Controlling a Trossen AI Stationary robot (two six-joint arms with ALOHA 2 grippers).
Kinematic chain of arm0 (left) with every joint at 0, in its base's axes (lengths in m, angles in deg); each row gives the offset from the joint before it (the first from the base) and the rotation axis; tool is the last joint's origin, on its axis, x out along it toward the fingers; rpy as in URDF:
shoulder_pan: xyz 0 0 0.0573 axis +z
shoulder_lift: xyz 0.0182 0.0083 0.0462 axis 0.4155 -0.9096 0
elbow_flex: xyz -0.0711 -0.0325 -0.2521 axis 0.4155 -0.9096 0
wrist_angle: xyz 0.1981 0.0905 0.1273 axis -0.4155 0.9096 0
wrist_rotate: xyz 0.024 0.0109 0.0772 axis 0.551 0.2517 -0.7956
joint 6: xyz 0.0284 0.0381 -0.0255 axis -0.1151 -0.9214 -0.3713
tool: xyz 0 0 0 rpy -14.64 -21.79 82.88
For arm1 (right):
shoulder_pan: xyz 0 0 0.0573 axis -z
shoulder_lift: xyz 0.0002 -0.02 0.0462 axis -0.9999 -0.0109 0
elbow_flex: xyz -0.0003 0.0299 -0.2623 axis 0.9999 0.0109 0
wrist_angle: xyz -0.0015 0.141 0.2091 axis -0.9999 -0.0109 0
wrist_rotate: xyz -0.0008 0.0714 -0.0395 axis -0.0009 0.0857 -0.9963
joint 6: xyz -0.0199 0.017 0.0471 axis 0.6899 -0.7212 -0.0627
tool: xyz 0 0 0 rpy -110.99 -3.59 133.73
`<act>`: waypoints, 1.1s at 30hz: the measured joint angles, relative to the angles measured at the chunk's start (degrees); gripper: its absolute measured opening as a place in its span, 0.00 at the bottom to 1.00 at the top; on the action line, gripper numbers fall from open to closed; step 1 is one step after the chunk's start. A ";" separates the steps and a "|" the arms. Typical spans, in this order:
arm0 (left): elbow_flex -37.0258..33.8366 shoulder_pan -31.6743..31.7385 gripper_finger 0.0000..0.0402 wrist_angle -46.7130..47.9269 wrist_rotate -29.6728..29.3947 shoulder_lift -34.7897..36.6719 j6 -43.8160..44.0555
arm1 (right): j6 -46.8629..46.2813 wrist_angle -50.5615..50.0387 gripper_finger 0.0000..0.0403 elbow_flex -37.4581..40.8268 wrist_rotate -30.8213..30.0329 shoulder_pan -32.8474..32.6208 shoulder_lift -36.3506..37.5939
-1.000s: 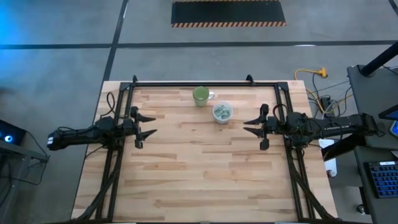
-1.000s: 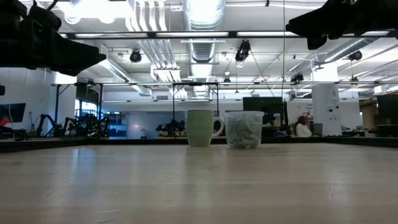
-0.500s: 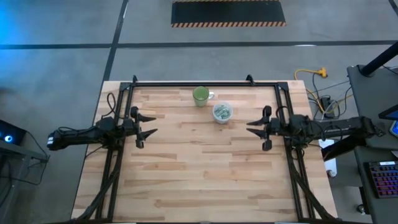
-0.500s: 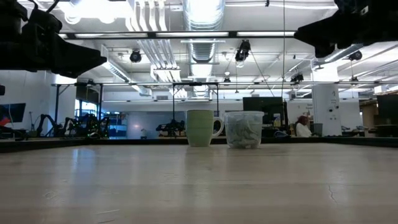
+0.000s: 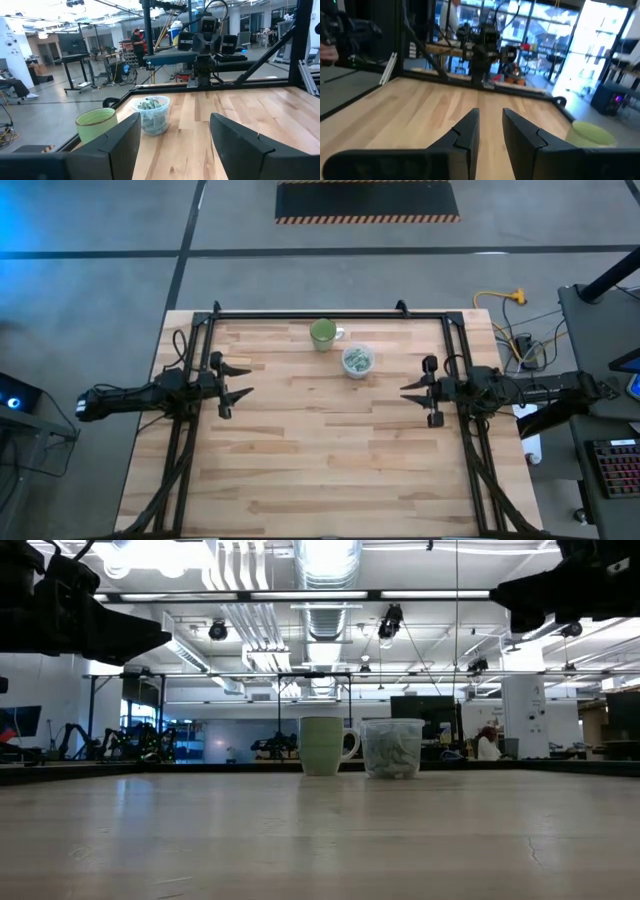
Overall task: Pick and place Stevia / Truvia into bins
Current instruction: Return to Home Position
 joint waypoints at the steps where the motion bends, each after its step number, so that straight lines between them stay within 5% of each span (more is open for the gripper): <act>1: 0.00 0.00 0.55 0.00 0.00 -0.04 0.00 | 0.46 -0.15 0.19 0.14 0.01 0.00 0.90; 16: -0.07 0.00 0.55 0.04 -0.02 -0.10 0.02 | 0.50 -9.88 0.22 5.09 -1.16 0.39 18.57; 33: -0.11 0.01 0.55 0.43 0.06 -1.24 -1.76 | 3.14 -12.61 0.19 6.26 -1.98 0.63 18.14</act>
